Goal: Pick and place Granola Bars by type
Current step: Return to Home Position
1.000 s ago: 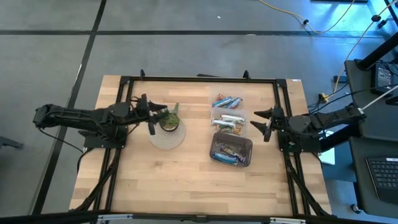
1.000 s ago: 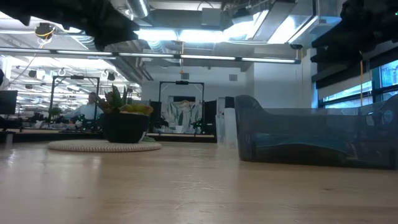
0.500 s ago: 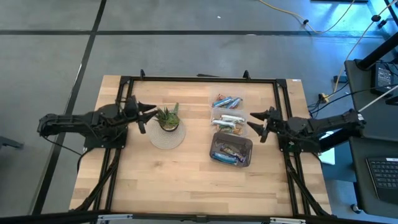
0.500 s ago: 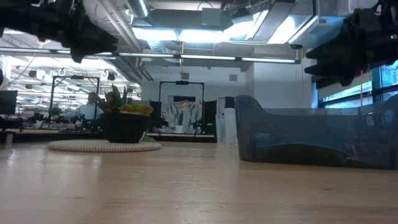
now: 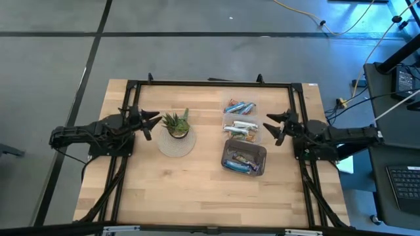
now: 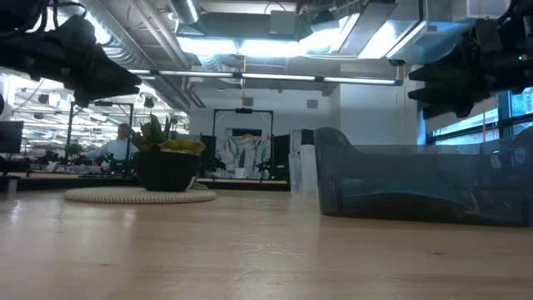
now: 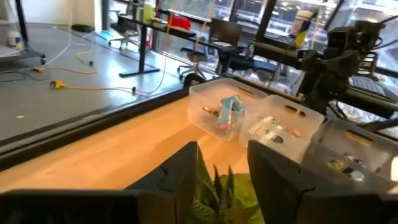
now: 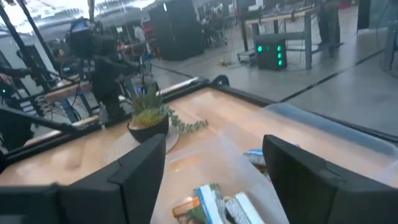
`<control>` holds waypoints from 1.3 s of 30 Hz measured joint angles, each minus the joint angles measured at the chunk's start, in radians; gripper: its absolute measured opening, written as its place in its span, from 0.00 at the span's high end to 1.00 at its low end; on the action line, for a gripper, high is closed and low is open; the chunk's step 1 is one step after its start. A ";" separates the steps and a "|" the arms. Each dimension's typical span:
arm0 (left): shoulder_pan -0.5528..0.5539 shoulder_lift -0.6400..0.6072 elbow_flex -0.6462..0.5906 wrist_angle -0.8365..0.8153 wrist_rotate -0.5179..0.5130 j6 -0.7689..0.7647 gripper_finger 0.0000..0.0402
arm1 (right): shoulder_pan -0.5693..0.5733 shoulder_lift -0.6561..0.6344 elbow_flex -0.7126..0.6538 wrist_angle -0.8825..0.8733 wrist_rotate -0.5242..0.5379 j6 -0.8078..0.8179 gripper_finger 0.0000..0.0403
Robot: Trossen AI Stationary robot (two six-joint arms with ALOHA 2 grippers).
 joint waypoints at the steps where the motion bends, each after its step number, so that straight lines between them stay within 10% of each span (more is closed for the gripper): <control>1: 0.000 0.001 0.001 -0.011 -0.007 -0.003 0.66 | -0.013 -0.017 0.000 -0.005 -0.009 -0.010 0.33; 39: 0.000 0.001 -0.084 0.192 -0.045 0.055 0.67 | -0.138 -0.126 -0.066 0.050 -0.119 -0.101 0.33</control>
